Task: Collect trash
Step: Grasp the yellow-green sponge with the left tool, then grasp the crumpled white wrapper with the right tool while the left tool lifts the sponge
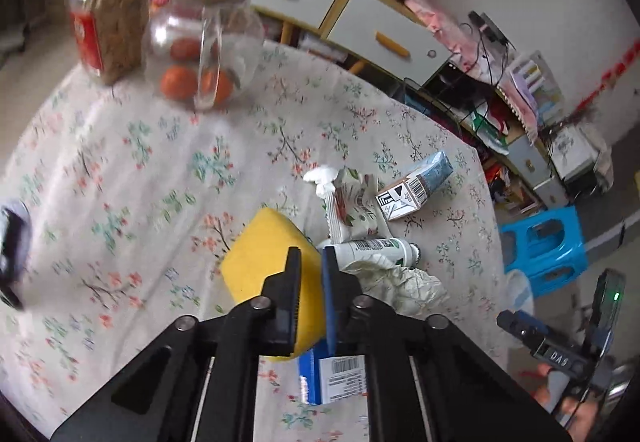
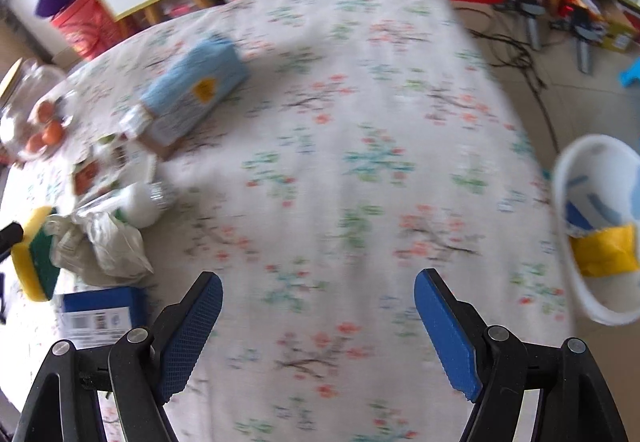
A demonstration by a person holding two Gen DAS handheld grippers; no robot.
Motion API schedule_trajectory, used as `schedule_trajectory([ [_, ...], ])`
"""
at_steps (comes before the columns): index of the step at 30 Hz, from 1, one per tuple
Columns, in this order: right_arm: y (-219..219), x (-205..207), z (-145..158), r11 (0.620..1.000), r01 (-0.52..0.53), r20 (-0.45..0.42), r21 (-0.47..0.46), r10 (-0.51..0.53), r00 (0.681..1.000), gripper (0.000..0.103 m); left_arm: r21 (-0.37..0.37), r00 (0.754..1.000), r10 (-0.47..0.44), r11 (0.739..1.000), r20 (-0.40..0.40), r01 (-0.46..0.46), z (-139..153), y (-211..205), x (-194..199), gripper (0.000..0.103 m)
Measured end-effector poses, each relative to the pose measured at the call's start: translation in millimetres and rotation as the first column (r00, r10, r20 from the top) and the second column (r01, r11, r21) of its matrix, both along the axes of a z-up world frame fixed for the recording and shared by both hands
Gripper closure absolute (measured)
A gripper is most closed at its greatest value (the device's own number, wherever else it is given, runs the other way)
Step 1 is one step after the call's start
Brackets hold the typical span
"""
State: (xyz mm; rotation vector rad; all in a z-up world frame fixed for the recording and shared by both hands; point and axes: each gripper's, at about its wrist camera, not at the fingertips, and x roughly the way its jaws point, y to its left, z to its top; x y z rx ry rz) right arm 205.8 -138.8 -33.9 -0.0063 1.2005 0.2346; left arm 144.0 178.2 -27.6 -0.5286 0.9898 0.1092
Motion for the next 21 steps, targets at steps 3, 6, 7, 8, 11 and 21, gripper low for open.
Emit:
schedule_trajectory([
  [3, 27, -1, -4, 0.999, -0.044, -0.010, 0.020, 0.044, 0.999, 0.021, 0.050, 1.000, -0.020, 0.999, 0.005, 0.020, 4, 5, -5, 0.102],
  [6, 51, -2, -9, 0.995, -0.079, -0.027, 0.060, 0.081, 0.996, 0.021, 0.075, 1.000, -0.020, 0.997, -0.001, 0.020, 5, 14, -13, 0.103],
  [7, 60, -3, -12, 0.993, -0.092, -0.033, 0.077, 0.094, 0.995, 0.021, 0.082, 1.000, -0.015, 0.996, 0.000, 0.015, 5, 19, -17, 0.103],
  [8, 67, -4, -12, 0.991, -0.098, -0.036, 0.085, 0.102, 0.994, 0.021, 0.086, 1.000, -0.011, 0.996, 0.002, 0.011, 6, 22, -20, 0.103],
  [11, 86, -4, -17, 0.985, -0.125, -0.045, 0.117, 0.131, 0.990, 0.021, 0.096, 1.000, 0.006, 0.995, 0.005, -0.006, 8, 36, -31, 0.103],
  [21, 133, -3, -39, 0.973, -0.182, -0.068, 0.139, 0.193, 0.979, 0.034, 0.043, 0.999, 0.042, 0.998, -0.024, -0.041, -5, 73, -53, 0.101],
])
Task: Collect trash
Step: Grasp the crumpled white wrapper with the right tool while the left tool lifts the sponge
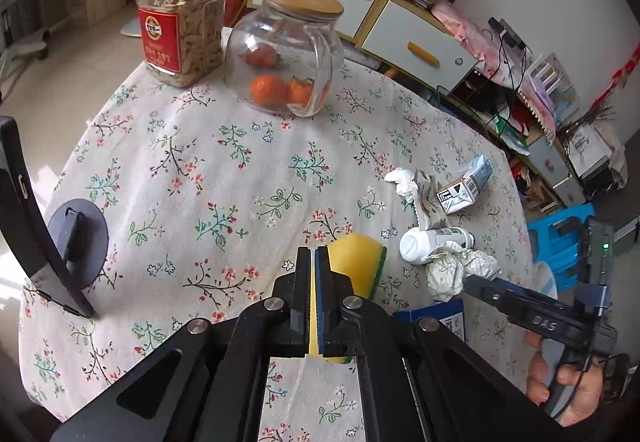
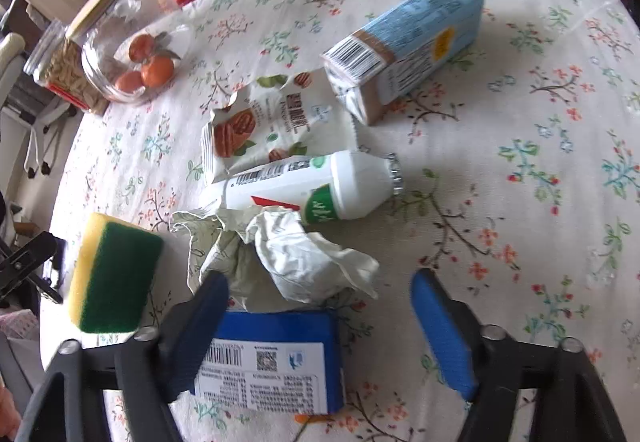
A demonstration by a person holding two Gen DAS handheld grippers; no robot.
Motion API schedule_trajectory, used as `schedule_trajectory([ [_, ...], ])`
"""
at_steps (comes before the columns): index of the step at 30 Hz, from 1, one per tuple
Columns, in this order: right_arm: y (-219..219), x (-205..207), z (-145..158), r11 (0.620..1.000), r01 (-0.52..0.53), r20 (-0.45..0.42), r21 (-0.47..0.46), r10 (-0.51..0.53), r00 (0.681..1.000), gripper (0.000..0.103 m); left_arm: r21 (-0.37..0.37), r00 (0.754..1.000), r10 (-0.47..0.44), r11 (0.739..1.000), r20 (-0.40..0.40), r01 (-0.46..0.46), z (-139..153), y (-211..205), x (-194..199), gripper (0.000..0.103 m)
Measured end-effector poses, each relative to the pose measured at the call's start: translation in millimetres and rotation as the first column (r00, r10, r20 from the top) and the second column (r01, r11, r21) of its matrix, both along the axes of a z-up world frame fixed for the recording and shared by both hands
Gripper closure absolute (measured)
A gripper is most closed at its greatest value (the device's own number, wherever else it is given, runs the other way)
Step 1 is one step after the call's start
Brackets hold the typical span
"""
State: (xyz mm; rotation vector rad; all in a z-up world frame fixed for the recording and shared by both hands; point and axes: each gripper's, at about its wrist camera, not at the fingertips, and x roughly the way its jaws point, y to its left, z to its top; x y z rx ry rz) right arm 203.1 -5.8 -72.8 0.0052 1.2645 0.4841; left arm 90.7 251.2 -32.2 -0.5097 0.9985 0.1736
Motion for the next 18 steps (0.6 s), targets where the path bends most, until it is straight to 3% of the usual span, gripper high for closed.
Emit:
schedule_trajectory([
  [2, 5, 1, -5, 1.000, -0.010, -0.011, 0.001, 0.010, 1.000, 0.055, 0.013, 1.000, -0.023, 1.000, -0.005, 0.023, 1, -3, 1, 0.099],
  [3, 6, 1, -6, 1.000, -0.012, -0.017, 0.005, 0.012, 1.000, 0.062, 0.016, 0.999, -0.039, 0.999, -0.011, 0.039, 1, -5, 1, 0.092],
  [4, 8, 2, -8, 1.000, -0.017, -0.025, 0.013, 0.017, 1.000, 0.079, 0.015, 0.999, -0.050, 0.999, -0.015, 0.050, 0, -8, 2, 0.086],
  [6, 9, 2, -8, 0.999, -0.017, -0.029, 0.028, 0.018, 0.999, 0.086, 0.013, 0.997, -0.071, 0.997, -0.015, 0.072, 0, -15, 4, 0.051],
  [7, 9, 2, -6, 0.999, -0.016, -0.021, 0.034, 0.017, 1.000, 0.089, 0.015, 0.997, -0.079, 0.997, -0.010, 0.079, 1, -18, 4, 0.047],
  [12, 3, 2, 10, 0.998, -0.019, 0.018, 0.056, 0.018, 1.000, 0.089, 0.062, 0.986, -0.164, 0.984, -0.040, 0.166, 1, -42, 11, 0.045],
  [17, -12, 3, 19, 0.998, 0.003, 0.036, 0.063, -0.006, 0.999, 0.089, 0.072, 0.970, -0.189, 0.977, -0.153, 0.202, -21, -54, 18, 0.046],
  [18, -15, 3, 19, 0.998, 0.008, 0.035, 0.061, -0.010, 0.999, 0.089, 0.080, 0.967, -0.184, 0.977, -0.177, 0.200, -25, -55, 18, 0.054],
])
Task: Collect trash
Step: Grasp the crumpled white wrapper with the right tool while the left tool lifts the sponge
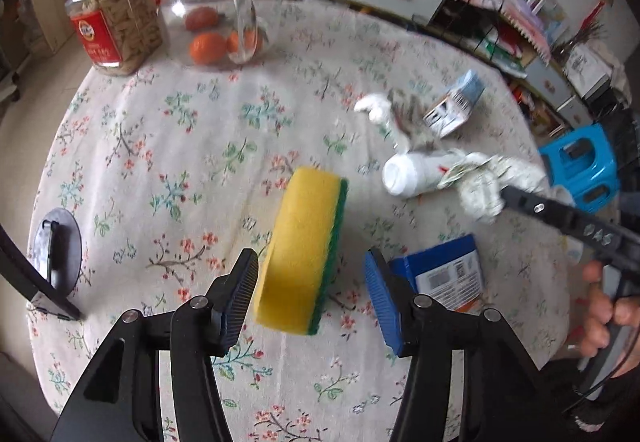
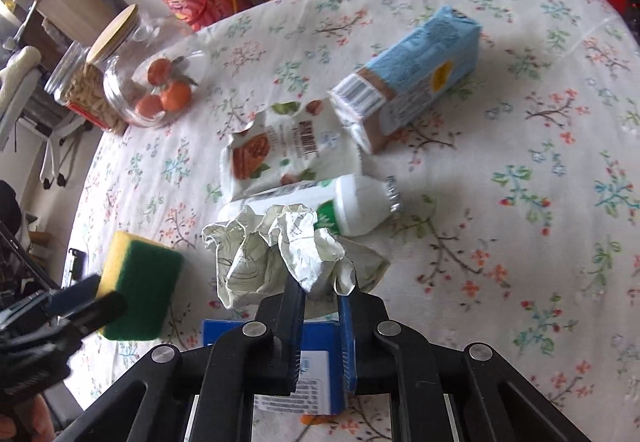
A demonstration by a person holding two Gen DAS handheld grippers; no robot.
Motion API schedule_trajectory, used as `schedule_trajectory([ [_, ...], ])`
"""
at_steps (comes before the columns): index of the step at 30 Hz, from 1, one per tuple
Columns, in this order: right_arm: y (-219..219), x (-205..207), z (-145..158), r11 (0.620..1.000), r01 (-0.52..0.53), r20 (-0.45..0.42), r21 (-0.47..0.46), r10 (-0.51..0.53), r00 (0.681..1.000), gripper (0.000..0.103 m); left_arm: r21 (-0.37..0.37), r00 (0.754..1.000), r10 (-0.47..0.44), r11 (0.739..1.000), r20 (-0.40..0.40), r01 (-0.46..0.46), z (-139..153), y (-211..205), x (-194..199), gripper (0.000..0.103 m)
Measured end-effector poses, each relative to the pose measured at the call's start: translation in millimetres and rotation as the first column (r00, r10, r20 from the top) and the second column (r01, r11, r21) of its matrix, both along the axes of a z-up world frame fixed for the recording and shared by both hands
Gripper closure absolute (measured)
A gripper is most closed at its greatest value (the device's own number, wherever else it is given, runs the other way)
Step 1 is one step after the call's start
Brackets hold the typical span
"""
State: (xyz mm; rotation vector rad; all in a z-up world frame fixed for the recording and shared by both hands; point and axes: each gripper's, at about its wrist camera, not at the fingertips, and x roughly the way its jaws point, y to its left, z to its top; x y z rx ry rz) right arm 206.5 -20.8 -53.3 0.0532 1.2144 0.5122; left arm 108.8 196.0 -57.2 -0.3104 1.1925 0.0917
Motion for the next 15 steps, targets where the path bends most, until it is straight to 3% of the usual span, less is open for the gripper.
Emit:
schedule_trajectory([
  [2, -6, 0, 0, 1.000, 0.010, -0.002, -0.007, -0.010, 1.000, 0.089, 0.003, 1.000, 0.005, 1.000, -0.010, -0.005, -3, 0, 0, 0.072],
  [7, -15, 0, 5, 1.000, 0.024, 0.004, -0.011, -0.024, 1.000, 0.089, 0.033, 0.998, 0.009, 0.999, 0.057, -0.011, 13, -4, -5, 0.073],
  [15, -42, 4, 16, 0.998, 0.068, 0.023, 0.000, -0.068, 0.997, 0.089, 0.019, 0.992, -0.012, 1.000, 0.125, 0.010, 36, -23, -1, 0.073],
])
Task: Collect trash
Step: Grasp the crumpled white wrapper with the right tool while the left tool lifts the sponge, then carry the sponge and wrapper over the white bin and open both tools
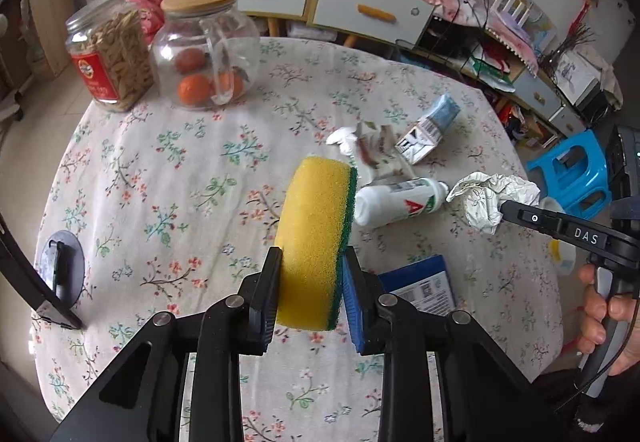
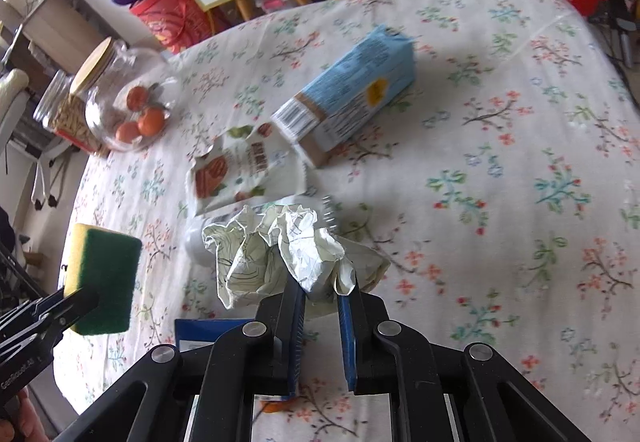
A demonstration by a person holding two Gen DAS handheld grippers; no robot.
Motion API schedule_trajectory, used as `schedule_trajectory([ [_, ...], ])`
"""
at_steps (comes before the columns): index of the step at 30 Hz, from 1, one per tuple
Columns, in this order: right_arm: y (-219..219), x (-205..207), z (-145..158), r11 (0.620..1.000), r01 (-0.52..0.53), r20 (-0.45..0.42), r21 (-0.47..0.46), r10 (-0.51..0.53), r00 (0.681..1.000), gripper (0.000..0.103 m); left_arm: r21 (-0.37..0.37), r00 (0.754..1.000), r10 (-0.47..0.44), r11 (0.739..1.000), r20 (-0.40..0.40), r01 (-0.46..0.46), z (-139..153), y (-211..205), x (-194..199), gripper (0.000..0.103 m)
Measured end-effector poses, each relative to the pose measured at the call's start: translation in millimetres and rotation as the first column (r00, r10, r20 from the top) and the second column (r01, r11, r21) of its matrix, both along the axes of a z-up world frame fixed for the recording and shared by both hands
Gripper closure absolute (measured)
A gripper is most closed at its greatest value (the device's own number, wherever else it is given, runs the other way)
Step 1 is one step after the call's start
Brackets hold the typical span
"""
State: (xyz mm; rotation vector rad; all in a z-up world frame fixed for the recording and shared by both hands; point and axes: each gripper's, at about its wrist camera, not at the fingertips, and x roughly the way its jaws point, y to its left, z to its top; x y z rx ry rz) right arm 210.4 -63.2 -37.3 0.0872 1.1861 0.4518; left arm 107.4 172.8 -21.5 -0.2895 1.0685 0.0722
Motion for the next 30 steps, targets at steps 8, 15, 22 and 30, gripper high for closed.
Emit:
schedule_trajectory([
  [8, -51, 6, 14, 0.996, 0.085, 0.018, 0.006, -0.086, 0.996, 0.089, -0.013, 0.998, -0.062, 0.998, 0.023, 0.062, 7, -35, 12, 0.073],
  [15, -115, 7, 26, 0.982, 0.189, 0.033, 0.001, -0.189, 0.982, 0.089, -0.030, 0.993, -0.112, 0.993, 0.043, 0.113, 15, -71, 23, 0.073],
  [22, -204, 7, 35, 0.936, 0.351, 0.030, 0.014, -0.352, 0.936, 0.088, -0.062, 0.984, -0.171, 0.983, 0.056, 0.175, 17, -116, 35, 0.073],
  [30, -303, -3, 33, 0.845, 0.534, 0.016, 0.003, -0.534, 0.845, 0.086, -0.094, 0.965, -0.253, 0.961, 0.065, 0.258, 15, -185, 55, 0.073],
])
